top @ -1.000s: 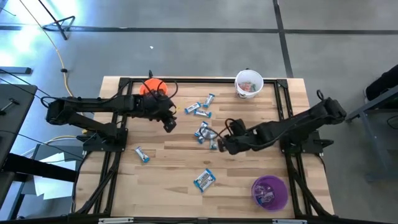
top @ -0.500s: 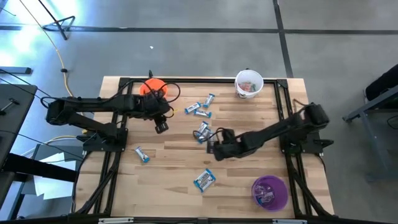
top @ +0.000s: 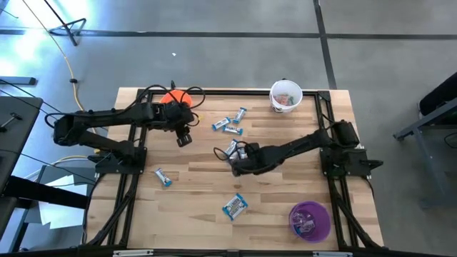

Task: Sort candy
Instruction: Put the white chocolate into the violet bucket

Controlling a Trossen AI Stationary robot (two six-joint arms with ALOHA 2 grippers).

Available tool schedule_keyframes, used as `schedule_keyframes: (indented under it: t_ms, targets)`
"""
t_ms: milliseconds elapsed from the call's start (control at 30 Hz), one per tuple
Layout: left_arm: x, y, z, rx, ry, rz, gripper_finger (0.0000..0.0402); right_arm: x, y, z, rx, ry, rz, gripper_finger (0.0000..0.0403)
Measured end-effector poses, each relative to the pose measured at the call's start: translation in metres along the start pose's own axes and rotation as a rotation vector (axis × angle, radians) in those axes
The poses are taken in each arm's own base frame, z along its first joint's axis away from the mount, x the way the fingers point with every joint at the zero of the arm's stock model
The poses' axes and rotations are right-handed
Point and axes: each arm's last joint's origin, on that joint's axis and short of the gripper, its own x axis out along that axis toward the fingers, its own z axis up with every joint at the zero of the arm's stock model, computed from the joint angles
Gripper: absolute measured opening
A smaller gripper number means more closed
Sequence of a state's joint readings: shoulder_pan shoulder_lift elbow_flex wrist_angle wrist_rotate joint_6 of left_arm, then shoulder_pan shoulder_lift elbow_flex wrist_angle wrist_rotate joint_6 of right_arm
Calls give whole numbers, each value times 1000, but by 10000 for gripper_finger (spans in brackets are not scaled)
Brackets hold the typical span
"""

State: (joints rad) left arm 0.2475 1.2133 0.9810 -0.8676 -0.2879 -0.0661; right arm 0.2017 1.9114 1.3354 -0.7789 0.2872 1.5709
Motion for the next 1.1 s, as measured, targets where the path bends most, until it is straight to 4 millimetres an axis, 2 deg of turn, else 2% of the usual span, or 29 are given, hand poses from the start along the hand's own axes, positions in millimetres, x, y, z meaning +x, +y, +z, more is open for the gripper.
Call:
schedule_keyframes:
  t_ms: [333, 567, 933, 1100]
  targets:
    - [3, 9, 0, -43, 11, -17, 152, 11, -2, 29, -99, 61, -11, 144]
    - [4, 14, 0, -71, 16, -9, 152, 14, -4, 41, -134, 91, -8, 144]
    - [4, 16, 0, -80, 17, -5, 152, 53, 6, 32, -177, 212, 27, 144]
    - [4, 16, 0, -80, 15, -5, 152, 56, 5, 31, -155, 196, 15, 143]
